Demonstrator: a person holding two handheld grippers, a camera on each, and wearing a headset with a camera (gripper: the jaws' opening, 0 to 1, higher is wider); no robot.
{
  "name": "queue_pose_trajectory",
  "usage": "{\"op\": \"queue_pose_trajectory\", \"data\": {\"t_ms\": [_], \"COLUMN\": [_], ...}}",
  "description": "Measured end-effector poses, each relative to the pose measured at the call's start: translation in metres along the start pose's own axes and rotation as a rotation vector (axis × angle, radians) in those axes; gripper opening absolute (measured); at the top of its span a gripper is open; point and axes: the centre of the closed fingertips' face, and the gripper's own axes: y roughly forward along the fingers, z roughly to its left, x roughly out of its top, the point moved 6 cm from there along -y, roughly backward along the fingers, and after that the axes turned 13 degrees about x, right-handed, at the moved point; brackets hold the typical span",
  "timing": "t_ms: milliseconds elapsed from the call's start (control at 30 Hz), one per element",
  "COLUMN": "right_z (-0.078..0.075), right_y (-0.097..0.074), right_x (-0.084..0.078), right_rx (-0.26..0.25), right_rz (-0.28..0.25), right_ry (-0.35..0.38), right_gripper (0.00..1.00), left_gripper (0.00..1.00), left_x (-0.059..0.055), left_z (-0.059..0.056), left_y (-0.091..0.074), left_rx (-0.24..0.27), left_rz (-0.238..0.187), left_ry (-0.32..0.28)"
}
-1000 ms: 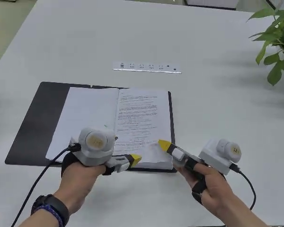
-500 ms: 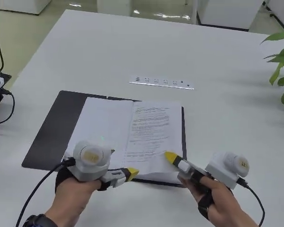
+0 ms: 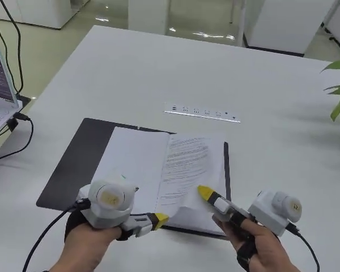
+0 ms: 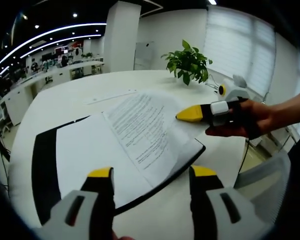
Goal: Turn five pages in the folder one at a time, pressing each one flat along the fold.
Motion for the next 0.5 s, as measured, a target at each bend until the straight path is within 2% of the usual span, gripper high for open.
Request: {"op": "queue_pose_trajectory", "data": {"t_ms": [500], "right_z": [0.022], "right_y": [0.033], "right_x": [-0.001], "right_rx": [0.063], "right_rz": [0.01], "right_ry": [-0.007], "right_gripper": [0.01], "left_gripper": [0.65], "left_x": [-0.006], "left_z": [0.018], "left_y": [-0.026], "left_rx": [0.024], "left_rz": [-0.012], "left_ry": [0.004]}}
